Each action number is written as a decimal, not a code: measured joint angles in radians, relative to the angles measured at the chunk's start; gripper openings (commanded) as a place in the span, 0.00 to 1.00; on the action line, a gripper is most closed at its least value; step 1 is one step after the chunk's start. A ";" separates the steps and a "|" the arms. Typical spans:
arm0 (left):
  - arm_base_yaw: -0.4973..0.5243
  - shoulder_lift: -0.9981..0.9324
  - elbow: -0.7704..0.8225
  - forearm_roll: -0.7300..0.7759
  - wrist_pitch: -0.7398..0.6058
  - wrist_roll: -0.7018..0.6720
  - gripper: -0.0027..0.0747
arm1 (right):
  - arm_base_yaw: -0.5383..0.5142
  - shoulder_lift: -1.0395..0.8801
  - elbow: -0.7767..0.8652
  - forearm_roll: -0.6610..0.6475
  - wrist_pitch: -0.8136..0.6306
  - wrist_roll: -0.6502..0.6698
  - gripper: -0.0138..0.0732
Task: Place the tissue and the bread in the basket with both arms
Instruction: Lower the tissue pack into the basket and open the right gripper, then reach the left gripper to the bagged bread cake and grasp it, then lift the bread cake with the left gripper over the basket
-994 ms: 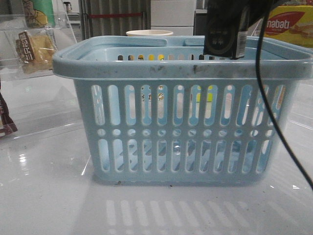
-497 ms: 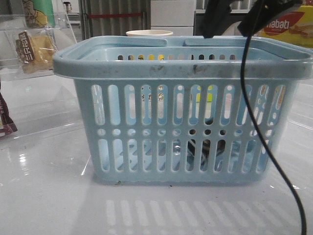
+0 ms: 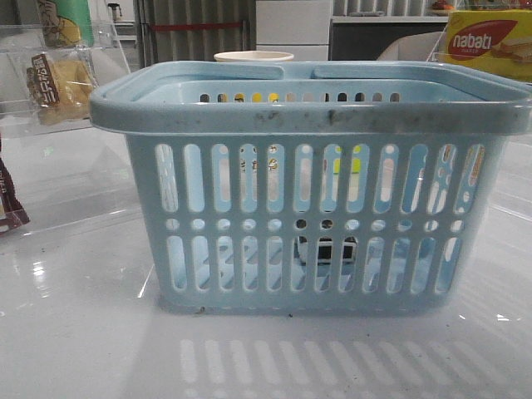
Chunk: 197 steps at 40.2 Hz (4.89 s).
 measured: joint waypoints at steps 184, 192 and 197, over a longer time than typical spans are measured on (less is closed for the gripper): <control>-0.437 0.841 -0.780 -0.312 0.143 0.183 0.15 | 0.000 -0.181 0.096 0.000 0.119 -0.001 0.81; -0.517 0.923 -0.780 -0.302 0.145 0.183 0.18 | 0.000 -0.181 0.096 0.000 0.119 -0.001 0.81; -0.532 0.970 -0.780 -0.294 0.147 0.183 0.35 | 0.000 -0.181 0.096 0.000 0.119 -0.001 0.81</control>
